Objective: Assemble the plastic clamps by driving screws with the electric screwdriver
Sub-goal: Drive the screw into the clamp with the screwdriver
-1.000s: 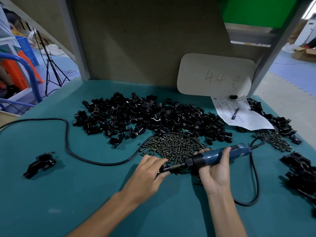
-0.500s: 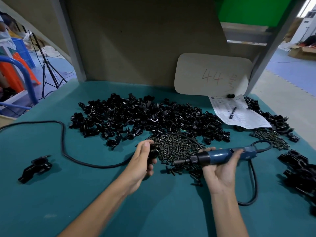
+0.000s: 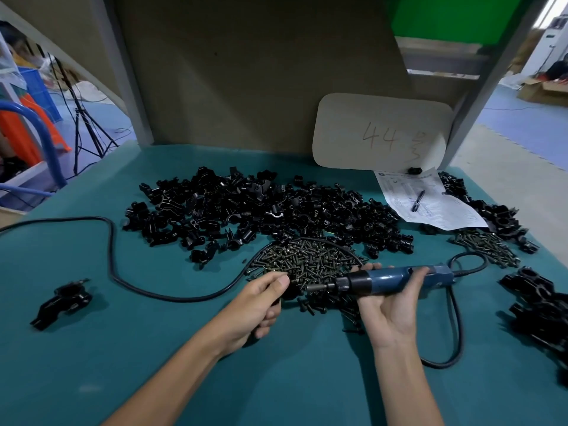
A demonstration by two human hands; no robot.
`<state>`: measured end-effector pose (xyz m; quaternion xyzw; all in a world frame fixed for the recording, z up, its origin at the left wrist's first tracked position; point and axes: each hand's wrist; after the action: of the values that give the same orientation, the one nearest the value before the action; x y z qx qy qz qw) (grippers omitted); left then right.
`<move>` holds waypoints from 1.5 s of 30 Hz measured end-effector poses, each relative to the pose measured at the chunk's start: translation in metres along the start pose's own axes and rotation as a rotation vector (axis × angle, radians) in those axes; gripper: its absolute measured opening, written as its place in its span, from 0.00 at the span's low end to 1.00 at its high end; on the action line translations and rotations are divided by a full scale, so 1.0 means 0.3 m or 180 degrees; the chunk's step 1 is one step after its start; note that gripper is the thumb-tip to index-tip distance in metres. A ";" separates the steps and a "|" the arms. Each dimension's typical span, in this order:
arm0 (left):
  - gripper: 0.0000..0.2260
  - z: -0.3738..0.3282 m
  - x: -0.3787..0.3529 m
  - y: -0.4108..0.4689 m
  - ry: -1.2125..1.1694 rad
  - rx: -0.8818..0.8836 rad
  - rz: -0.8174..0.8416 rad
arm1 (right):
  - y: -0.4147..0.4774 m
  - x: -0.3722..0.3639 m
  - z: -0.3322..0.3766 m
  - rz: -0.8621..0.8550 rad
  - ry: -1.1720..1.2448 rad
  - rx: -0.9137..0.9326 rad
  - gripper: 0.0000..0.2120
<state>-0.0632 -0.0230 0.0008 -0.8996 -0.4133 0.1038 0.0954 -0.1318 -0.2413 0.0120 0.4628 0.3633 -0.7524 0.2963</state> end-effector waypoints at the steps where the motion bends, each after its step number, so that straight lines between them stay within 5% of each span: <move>1: 0.19 0.000 0.001 -0.002 0.0001 0.0006 0.0048 | 0.020 0.005 -0.010 -0.0011 0.0210 -0.0038 0.23; 15: 0.19 -0.007 -0.002 0.000 0.0169 0.0207 0.0239 | 0.044 0.041 -0.003 0.0066 0.0215 -0.0175 0.29; 22: 0.18 -0.025 0.003 0.008 0.0025 0.0587 0.0224 | 0.037 0.039 -0.014 0.0281 -0.0083 -0.0031 0.20; 33: 0.17 -0.003 -0.019 0.012 0.0286 0.0252 0.0082 | 0.022 0.032 -0.007 0.0232 -0.0119 -0.0069 0.20; 37: 0.15 -0.025 -0.021 0.011 -0.0010 0.0475 0.0230 | 0.006 0.005 0.016 0.0302 -0.0424 0.0049 0.31; 43: 0.18 -0.052 0.029 -0.017 -0.0406 0.0757 0.0594 | -0.001 -0.026 0.123 -0.0132 -0.1466 0.0189 0.11; 45: 0.17 -0.038 0.031 -0.023 -0.0600 0.0573 0.0468 | 0.006 -0.038 0.185 -0.0365 -0.2497 0.0388 0.10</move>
<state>-0.0592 -0.0123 0.0125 -0.9015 -0.3425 0.2311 0.1285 -0.1525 -0.2867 0.0390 0.1361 0.2026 -0.9075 0.3419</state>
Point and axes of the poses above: each hand's wrist, its own y-axis towards the middle knuckle, its own x-axis out of the back of the hand, z = x × y, and after that the axes turned 1 degree about -x, right-handed
